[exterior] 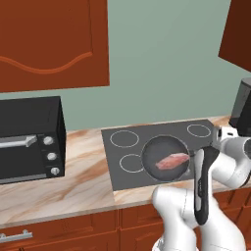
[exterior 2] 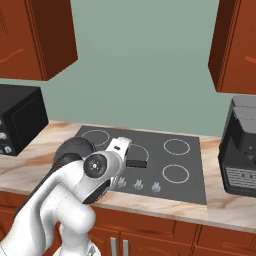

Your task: Pick up the pan with the steak in it and place it on the dining table. Then place the steak on the plate.

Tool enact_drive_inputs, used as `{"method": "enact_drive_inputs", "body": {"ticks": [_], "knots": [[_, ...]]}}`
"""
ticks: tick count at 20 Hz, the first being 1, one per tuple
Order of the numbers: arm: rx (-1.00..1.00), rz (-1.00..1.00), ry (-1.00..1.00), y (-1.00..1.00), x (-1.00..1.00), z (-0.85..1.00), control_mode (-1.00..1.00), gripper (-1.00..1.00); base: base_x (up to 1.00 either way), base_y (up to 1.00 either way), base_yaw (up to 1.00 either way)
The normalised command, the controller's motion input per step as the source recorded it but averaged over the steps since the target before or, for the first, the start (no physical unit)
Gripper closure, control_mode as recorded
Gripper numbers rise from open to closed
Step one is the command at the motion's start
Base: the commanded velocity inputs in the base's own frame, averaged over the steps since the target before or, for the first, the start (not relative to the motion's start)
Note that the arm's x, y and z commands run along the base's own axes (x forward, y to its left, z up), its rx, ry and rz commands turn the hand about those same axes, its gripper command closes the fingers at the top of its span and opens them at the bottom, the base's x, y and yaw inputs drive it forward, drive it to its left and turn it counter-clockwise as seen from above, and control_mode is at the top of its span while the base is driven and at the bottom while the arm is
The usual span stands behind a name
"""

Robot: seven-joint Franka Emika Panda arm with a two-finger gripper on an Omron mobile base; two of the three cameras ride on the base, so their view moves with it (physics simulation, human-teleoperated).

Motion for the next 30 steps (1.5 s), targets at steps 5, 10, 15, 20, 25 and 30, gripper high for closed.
{"method": "enact_drive_inputs", "body": {"ticks": [5,10,15,20,25,30], "knots": [[-0.21,0.16,0.19,0.27,-0.41,0.31,-1.00,1.00,0.00,0.00,0.00],[0.00,0.00,0.01,-0.01,-0.03,0.00,-1.00,1.00,0.00,0.00,0.00],[0.00,-0.04,0.14,-0.01,-0.02,0.00,-1.00,1.00,0.00,0.00,0.00],[0.02,-0.02,0.19,-0.01,0.27,0.02,-1.00,1.00,0.00,0.00,0.00],[0.09,-0.07,0.18,-0.02,0.43,0.22,-1.00,1.00,0.00,0.00,0.00],[0.16,0.00,0.15,-0.16,-0.26,0.26,-1.00,1.00,0.00,0.00,0.00]]}}
